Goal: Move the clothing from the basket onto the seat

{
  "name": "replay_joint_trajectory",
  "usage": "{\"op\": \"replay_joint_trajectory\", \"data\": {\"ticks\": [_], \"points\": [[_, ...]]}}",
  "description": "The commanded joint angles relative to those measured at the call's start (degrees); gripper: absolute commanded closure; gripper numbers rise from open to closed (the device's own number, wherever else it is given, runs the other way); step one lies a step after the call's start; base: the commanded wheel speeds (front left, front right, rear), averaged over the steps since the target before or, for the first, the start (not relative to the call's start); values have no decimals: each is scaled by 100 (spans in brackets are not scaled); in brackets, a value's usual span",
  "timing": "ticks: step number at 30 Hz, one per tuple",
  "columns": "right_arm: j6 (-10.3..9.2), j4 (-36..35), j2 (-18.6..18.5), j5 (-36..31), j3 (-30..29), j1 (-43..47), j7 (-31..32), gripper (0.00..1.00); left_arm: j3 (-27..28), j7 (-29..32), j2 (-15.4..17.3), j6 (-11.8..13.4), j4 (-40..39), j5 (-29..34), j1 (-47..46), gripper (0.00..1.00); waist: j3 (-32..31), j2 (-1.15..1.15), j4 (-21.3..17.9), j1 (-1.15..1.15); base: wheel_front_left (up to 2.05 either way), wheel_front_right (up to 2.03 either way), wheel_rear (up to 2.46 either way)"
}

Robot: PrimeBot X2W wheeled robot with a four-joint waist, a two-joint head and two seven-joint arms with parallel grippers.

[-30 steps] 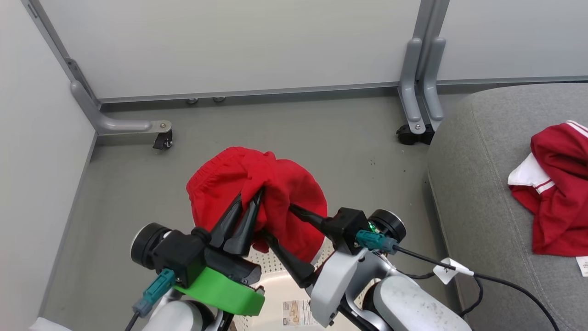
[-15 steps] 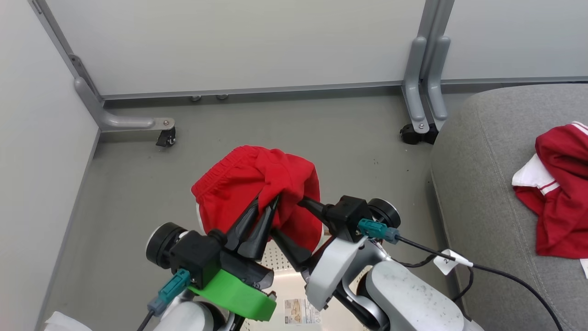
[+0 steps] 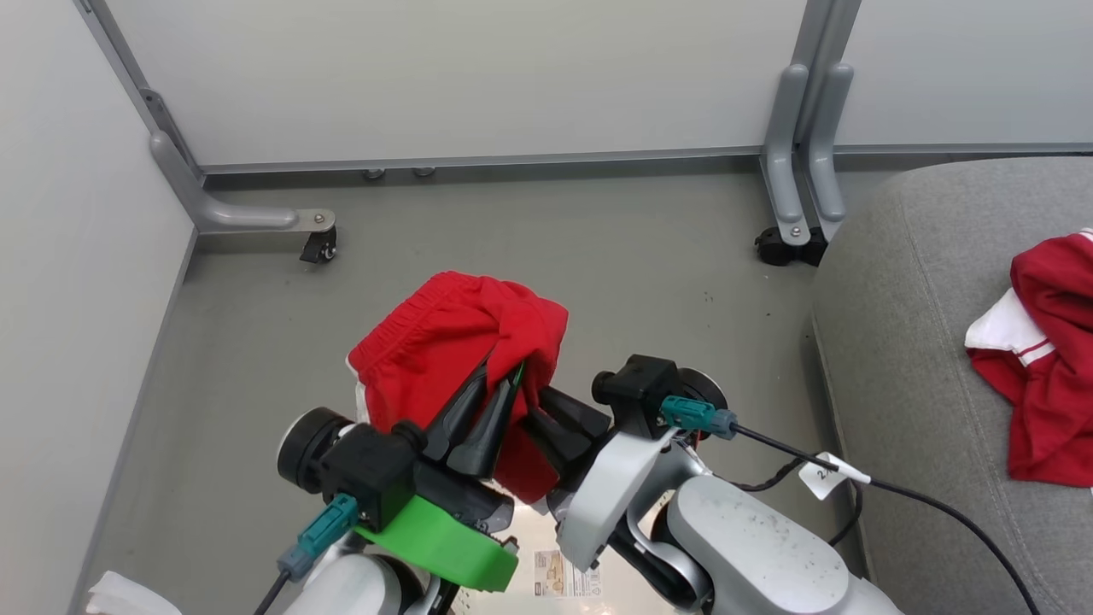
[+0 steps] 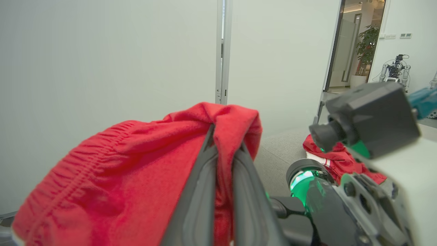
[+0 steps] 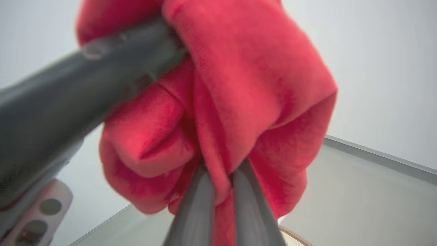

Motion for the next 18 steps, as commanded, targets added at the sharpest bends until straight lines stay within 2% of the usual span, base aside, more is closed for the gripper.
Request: {"op": "replay_joint_trajectory", "data": {"ticks": [1,2,6,10,18], "points": [[-6,45,4,82,48,-76,-61,100,16,-27,19,42,0,31,-116,53,6,0,4,0,0,0,0],[-6,65,3,134,65,-76,-82,100,14,-11,32,67,11,63,-122,0,8,0,7,0,0,0,0],[-6,174,2,263,25,-106,-162,100,38,-55,94,123,-30,152,-139,0,13,0,10,0,0,0,0],[-6,348,1,275,-177,-161,-211,100,63,-116,183,65,-107,195,-117,0,14,0,-9,0,0,0,0],[-6,739,4,-52,-1090,-59,-198,100,202,-174,402,-2,-143,75,79,0,41,0,-143,0,0,0,0]]}}
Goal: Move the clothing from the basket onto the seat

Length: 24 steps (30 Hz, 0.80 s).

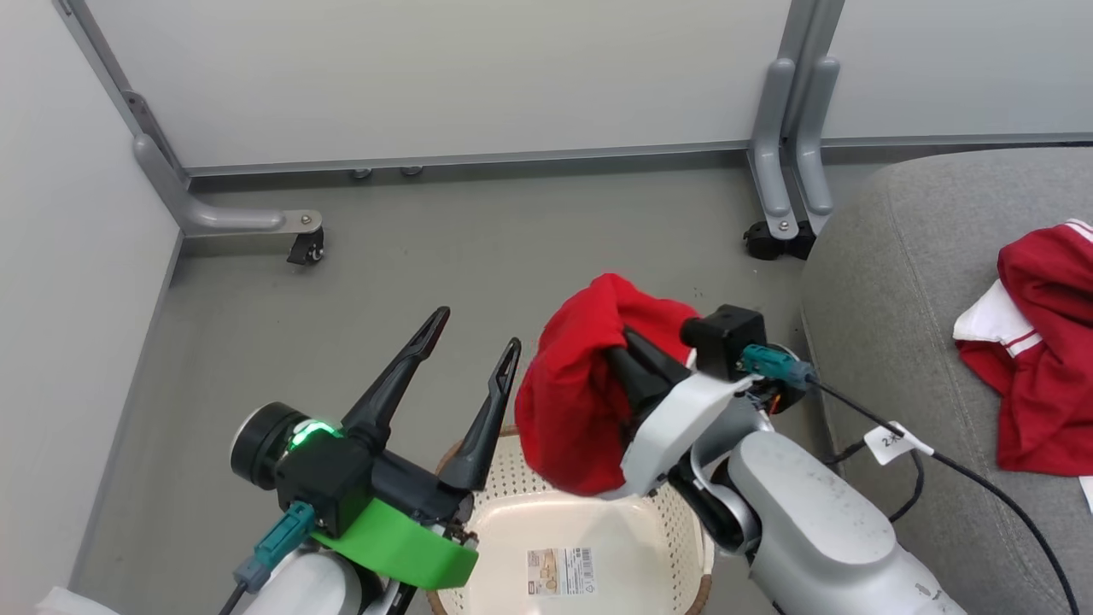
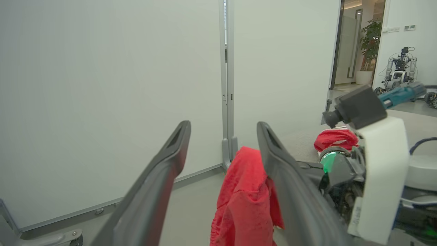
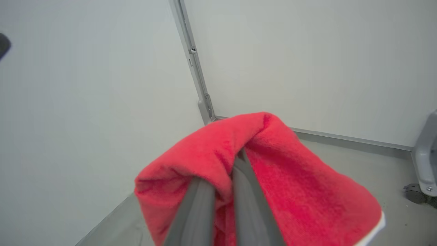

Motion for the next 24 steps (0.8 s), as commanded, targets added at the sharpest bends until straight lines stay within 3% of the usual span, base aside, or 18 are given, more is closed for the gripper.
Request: {"op": "replay_joint_trajectory", "data": {"ticks": [1,13,24], "points": [[-6,43,-12,-102,-155,48,10,100,6,-10,56,-8,10,-46,95,0,16,0,-50,0,0,0,0],[-6,-279,-437,-856,-1519,386,340,100,-162,148,329,-11,58,113,277,0,237,0,-547,0,0,0,0],[-6,-1066,-514,-1334,-2360,589,656,100,-537,444,455,-263,55,305,38,0,774,0,-1411,0,0,0,0]]}}
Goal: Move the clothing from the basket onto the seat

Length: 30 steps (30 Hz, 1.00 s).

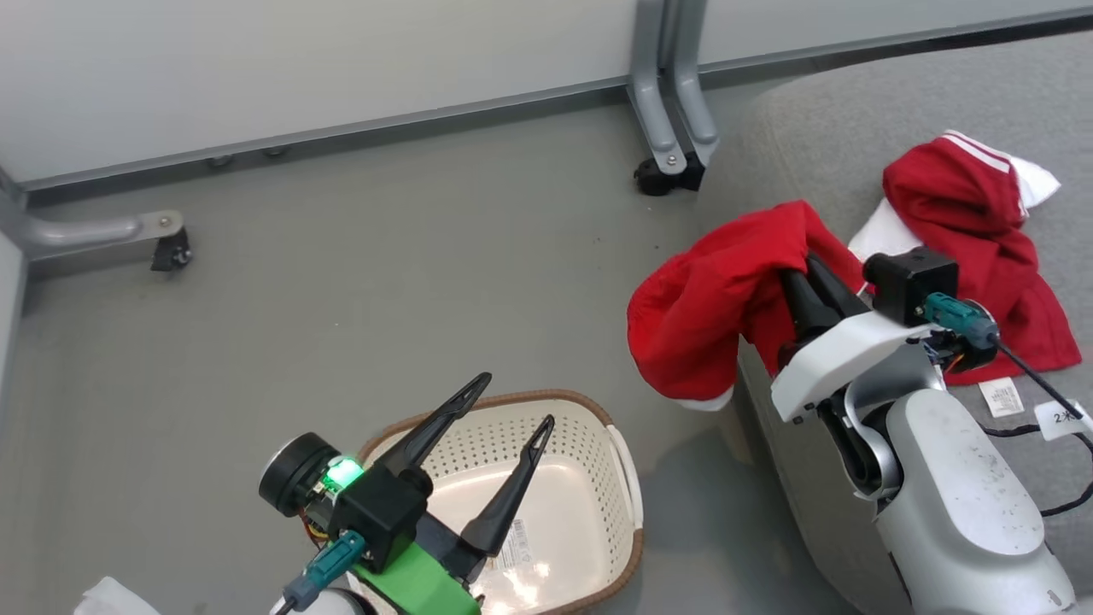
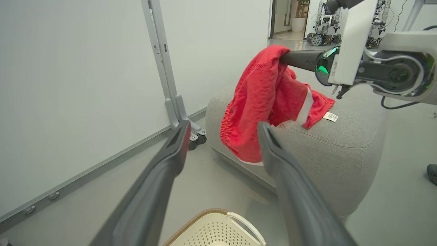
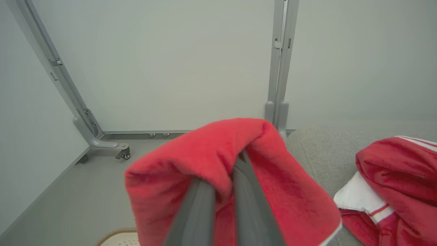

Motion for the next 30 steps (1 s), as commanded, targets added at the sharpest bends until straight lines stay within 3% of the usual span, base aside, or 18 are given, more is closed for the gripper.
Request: {"op": "replay_joint_trajectory", "data": {"ticks": [1,11,17,23,30], "points": [[-6,-82,4,-49,-75,72,17,100,-11,32,51,-28,-20,32,-105,0,347,0,-429,0,0,0,0],[-6,-597,69,-308,-830,214,51,100,-136,236,225,-153,-156,238,-424,0,946,0,-1288,0,0,0,0],[-6,-789,122,-278,-1279,223,-21,100,-120,354,329,-185,-269,314,-607,0,1238,0,-1601,0,0,0,0],[-6,-949,172,-198,-1802,-20,-126,100,-151,455,404,-238,-410,382,-800,0,1529,0,-1700,0,0,0,0],[-6,-945,28,-12,-2450,-621,-204,100,-181,581,509,-343,-633,473,-1165,0,2007,0,-1539,0,0,0,0]]}}
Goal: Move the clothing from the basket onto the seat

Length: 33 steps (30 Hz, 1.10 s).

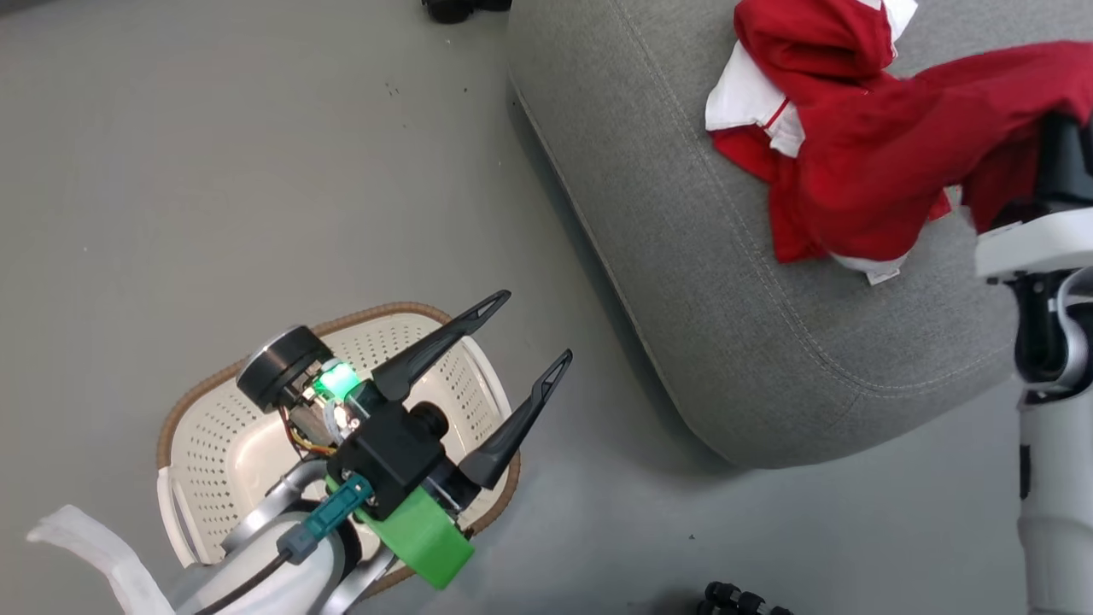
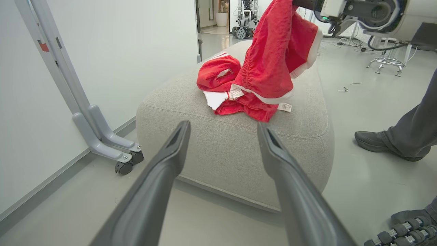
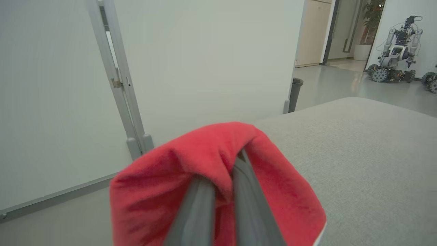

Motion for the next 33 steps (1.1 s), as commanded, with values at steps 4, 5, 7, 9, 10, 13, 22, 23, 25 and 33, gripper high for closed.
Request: {"op": "replay_joint_trajectory", "data": {"ticks": [4,5,7,9,10,13,22,23,25,33], "points": [[-6,106,-208,125,-366,-553,-66,100,13,41,130,-79,-154,106,-309,0,553,0,224,-1,0,0,0],[-6,131,-257,126,-451,-658,-74,100,11,50,143,-87,-184,116,-359,0,625,0,267,-1,0,0,0],[-7,216,-370,152,-629,-918,-53,100,20,76,178,-104,-249,157,-477,0,791,0,366,-1,0,0,0],[-7,350,-478,175,-776,-1179,-64,100,30,83,211,-131,-315,184,-587,0,964,0,465,-1,0,0,0],[-7,465,-534,167,-873,-1308,-89,100,25,101,223,-135,-352,215,-645,0,1068,0,522,-1,0,0,0],[-6,837,-628,118,-1050,-1604,-137,100,28,116,260,-165,-422,248,-811,0,1333,0,661,-1,0,0,0],[-7,2582,-687,-104,-1080,-2224,-370,100,-10,140,379,-230,-495,282,-1172,0,1977,0,910,-1,0,0,0],[-7,2753,-680,-119,-1106,-2256,-419,100,-16,132,382,-234,-485,280,-1186,0,2004,0,917,-1,0,0,0],[-6,3075,-682,-158,-1116,-2321,-526,95,-37,104,383,-229,-460,280,-1209,0,2030,0,927,-1,0,0,0],[-6,3703,-705,-292,-1146,-2078,-909,0,-74,-9,332,-188,-273,200,-1145,0,1810,0,890,-1,0,0,0]]}}
